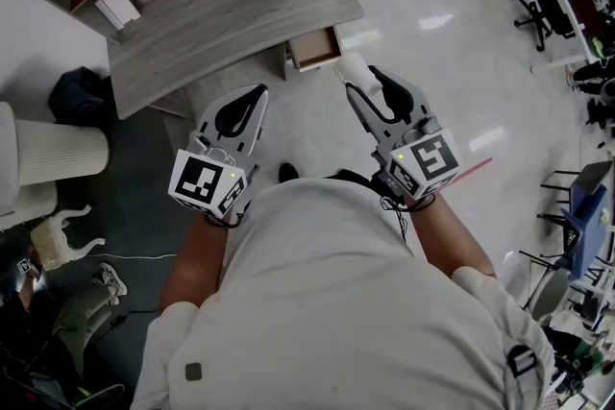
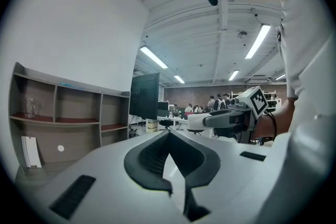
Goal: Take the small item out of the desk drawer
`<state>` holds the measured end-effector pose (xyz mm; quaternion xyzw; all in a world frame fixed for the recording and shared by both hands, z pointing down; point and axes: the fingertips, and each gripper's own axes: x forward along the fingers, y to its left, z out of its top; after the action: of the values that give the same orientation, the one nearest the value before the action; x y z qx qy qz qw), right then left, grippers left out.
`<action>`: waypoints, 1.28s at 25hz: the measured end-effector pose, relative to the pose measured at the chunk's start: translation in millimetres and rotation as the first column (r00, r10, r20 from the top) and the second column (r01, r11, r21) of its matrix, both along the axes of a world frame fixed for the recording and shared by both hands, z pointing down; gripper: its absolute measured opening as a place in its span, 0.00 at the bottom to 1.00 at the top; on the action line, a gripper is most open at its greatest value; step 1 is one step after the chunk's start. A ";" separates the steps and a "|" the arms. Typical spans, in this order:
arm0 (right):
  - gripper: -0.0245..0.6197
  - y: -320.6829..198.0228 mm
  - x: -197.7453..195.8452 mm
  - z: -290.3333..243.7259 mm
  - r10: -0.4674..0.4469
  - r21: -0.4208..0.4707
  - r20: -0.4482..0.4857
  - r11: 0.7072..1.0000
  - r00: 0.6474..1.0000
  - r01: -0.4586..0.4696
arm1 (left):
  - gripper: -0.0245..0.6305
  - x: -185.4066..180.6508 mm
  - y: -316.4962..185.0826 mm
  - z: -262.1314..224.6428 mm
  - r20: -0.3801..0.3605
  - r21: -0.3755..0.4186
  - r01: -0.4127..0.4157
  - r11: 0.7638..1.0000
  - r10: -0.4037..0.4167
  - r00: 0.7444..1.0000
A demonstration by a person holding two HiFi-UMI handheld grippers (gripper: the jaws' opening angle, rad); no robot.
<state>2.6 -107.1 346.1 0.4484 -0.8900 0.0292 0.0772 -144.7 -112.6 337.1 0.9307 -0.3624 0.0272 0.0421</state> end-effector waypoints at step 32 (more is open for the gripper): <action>0.31 98.8 137.5 21.3 -0.130 -0.041 0.076 0.990 0.989 0.133 | 0.05 138.6 111.0 7.7 0.090 -0.034 0.107 0.994 -0.104 0.990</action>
<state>140.0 -8.3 367.4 0.3853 -0.9190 0.0606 0.0567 -6.1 -1.6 344.8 0.9070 -0.4121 0.0732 0.0455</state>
